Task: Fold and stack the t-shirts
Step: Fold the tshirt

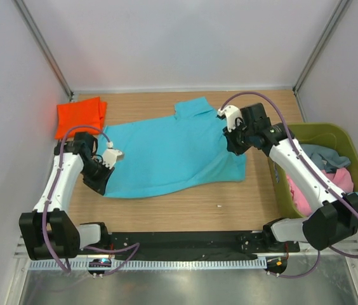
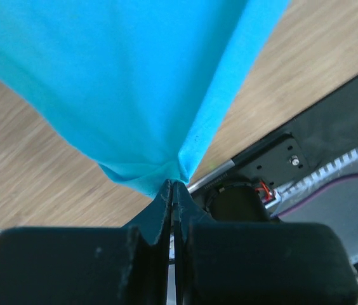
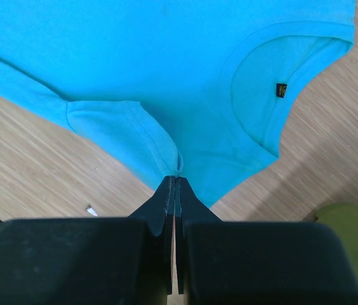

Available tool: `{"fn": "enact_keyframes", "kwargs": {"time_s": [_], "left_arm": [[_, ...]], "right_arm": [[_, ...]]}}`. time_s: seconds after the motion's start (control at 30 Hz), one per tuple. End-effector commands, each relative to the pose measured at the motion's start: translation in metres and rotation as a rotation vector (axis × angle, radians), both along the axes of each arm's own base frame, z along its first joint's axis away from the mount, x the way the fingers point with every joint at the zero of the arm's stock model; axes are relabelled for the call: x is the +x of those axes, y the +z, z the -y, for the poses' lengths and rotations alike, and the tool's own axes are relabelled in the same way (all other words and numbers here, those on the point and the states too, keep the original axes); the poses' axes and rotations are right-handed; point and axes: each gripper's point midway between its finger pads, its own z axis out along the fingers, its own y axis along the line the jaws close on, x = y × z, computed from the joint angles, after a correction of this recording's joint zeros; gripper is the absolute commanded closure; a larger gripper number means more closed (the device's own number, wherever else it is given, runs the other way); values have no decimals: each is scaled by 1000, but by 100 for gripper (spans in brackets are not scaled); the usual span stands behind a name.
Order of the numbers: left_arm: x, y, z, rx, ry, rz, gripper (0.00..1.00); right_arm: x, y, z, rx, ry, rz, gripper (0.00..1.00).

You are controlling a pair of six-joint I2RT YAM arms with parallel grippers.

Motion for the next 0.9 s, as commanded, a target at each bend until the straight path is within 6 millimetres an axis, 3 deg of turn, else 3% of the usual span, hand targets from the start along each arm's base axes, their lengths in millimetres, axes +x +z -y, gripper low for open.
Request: {"fn": "enact_keyframes", "kwargs": {"time_s": [0.0, 0.2, 0.53, 0.7, 0.87], "left_arm": [[23, 1, -12, 41, 119, 92, 100], [42, 1, -36, 105, 226, 162, 100], [75, 5, -46, 104, 306, 207, 100], [103, 9, -49, 94, 322, 236, 100], [120, -6, -53, 98, 324, 183, 100]], "right_arm": [[23, 22, -1, -18, 6, 115, 99], [37, 25, 2, -45, -10, 153, 99], [78, 47, -9, -44, -5, 260, 99], [106, 42, -20, -54, 18, 281, 99], [128, 30, -29, -58, 41, 284, 99]]}}
